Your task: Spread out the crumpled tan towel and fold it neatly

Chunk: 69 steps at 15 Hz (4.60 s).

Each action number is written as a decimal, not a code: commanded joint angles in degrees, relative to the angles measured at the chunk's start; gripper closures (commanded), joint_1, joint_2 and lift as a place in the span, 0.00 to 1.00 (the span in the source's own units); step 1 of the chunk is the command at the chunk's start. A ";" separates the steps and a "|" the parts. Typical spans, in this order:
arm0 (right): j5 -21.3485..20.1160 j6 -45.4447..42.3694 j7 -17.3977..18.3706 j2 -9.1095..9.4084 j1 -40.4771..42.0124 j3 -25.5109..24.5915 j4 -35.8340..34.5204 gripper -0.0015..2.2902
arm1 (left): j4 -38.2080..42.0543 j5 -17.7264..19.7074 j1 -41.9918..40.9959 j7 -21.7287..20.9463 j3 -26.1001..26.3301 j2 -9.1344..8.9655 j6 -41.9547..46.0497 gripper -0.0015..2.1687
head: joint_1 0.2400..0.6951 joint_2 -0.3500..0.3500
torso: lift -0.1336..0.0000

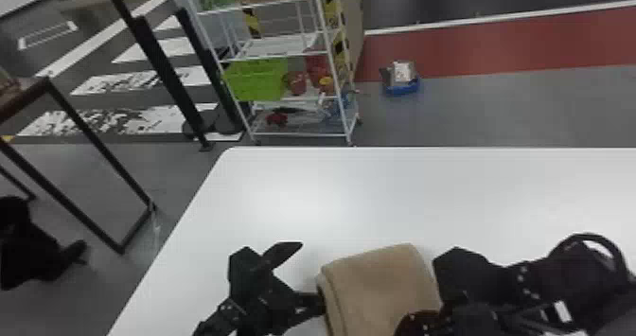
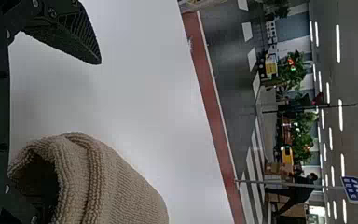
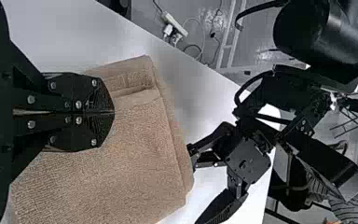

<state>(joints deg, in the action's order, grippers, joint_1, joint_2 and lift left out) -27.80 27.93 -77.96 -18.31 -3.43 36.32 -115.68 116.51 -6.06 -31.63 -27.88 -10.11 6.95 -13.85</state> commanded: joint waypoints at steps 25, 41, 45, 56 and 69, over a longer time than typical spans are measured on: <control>5.92 -2.48 -0.36 0.56 2.28 -4.59 1.68 0.89 | 7.86 -12.92 0.78 -8.94 -10.90 0.61 -9.49 0.06 | 1.00 1.00 | 0.08; 2.58 -5.82 16.61 14.97 -0.09 -6.70 15.13 0.89 | 9.09 -26.37 2.10 -19.49 -11.95 0.79 -11.60 0.06 | 1.00 1.00 | 0.08; -3.22 1.56 17.49 17.96 -6.33 -2.13 20.23 0.89 | 10.85 -20.04 1.40 -13.78 -13.27 0.61 -14.42 0.06 | 1.00 1.00 | 0.08; 0.82 13.52 14.85 17.52 -8.88 -2.83 17.77 0.89 | 11.29 -17.84 0.69 -12.90 -13.54 0.79 -12.83 0.06 | 1.00 1.00 | 0.08; 7.24 -6.52 17.49 18.36 -18.11 3.50 38.33 0.89 | 11.90 -4.83 -0.01 -4.11 -18.81 0.17 -12.83 0.06 | 1.00 1.00 | 0.08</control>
<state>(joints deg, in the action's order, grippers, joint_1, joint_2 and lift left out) -20.57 21.53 -60.69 0.00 -21.32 38.82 -77.50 128.58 -13.52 -31.73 -32.08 -27.82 7.12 -26.68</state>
